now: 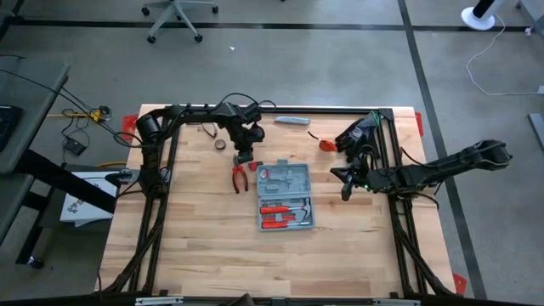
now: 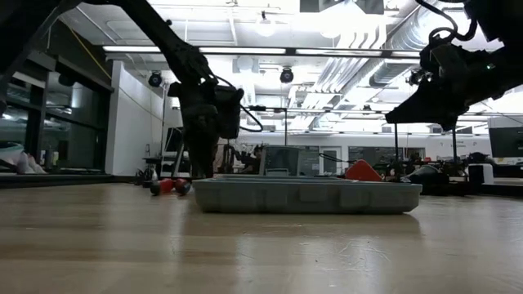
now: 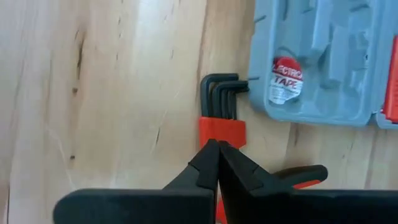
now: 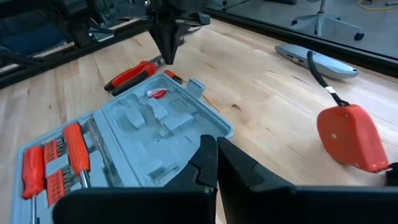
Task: Prefit tool cases
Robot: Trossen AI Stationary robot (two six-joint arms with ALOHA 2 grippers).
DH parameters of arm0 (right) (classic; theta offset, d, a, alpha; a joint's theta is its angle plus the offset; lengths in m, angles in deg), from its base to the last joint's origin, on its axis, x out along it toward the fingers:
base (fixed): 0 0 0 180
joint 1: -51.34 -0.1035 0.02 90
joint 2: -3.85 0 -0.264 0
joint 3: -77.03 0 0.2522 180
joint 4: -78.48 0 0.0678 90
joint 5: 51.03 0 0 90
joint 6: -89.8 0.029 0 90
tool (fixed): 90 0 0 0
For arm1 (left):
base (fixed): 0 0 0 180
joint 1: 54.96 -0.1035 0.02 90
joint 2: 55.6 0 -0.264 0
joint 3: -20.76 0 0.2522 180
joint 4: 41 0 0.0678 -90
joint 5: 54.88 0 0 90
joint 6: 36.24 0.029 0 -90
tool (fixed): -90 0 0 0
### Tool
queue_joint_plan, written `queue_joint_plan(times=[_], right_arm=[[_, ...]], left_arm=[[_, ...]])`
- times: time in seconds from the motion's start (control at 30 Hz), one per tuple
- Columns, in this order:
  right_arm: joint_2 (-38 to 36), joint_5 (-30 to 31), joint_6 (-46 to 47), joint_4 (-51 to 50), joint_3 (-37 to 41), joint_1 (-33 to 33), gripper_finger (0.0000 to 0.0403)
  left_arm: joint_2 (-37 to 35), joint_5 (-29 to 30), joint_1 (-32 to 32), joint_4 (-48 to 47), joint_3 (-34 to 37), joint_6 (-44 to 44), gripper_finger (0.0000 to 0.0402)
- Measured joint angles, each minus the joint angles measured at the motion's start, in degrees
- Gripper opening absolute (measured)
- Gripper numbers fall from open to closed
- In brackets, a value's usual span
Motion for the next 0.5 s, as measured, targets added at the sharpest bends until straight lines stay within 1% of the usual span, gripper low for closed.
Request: queue_joint_plan(times=[0.2, 0.3, 0.5], right_arm=[[6.1, -2.5, -0.3, 6.5, 0.0, 0.0, 0.0000], [10.4, -2.9, -0.4, 9.4, 0.0, 0.0, 0.0000], [20.2, -7.8, -0.3, 13.2, -2.5, 0.8, 0.0000]], left_arm=[[-0.3, -0.9, 1.2, 1.0, 0.0, -1.8, 0.0000], [-0.3, -0.9, 3.4, 3.5, -0.1, -3.4, 0.0000], [-0.3, -0.7, 7.9, 5.0, -0.1, -4.4, 0.0000]])
